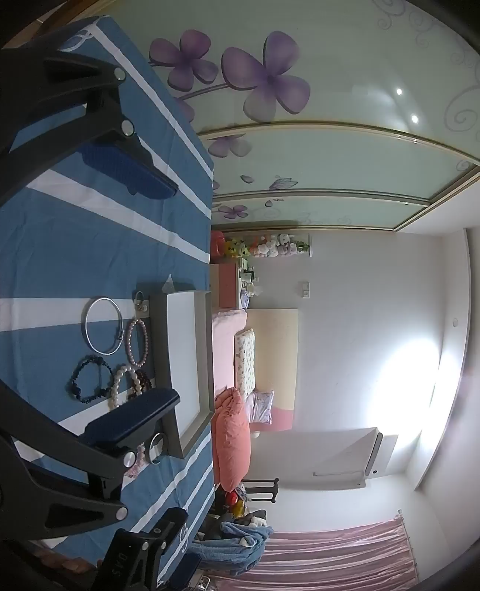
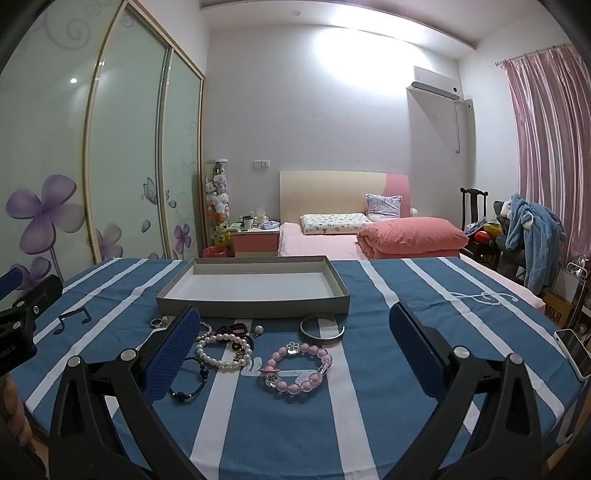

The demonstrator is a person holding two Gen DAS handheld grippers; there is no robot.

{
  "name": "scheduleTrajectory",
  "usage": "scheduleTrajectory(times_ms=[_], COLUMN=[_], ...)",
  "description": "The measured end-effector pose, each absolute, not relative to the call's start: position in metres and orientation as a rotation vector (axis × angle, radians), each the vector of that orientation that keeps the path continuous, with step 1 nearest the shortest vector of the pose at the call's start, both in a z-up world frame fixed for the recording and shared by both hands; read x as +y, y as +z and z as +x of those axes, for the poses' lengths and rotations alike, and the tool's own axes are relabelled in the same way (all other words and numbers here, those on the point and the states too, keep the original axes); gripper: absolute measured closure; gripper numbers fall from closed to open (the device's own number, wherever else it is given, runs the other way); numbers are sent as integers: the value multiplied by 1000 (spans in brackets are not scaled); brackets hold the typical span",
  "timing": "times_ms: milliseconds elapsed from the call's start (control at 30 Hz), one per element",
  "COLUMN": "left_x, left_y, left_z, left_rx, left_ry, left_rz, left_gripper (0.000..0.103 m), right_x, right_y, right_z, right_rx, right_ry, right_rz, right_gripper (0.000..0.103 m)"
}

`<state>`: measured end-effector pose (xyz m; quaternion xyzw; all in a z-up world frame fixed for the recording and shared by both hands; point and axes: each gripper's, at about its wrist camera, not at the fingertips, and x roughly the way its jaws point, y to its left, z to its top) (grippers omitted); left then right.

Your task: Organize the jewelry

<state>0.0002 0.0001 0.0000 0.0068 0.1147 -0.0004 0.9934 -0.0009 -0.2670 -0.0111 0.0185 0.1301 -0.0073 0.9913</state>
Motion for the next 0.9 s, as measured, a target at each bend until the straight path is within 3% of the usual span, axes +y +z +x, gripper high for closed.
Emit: scheduleTrajectory(times_ms=[900], left_x=[1], left_y=[0], left_z=[0], left_rx=[230], left_ry=[-1], left_rz=[6], left_gripper=[4], right_x=[-265], right_y=[-11], right_z=[0], right_rx=[258], right_ry=[-15], right_rz=[31], right_gripper=[2])
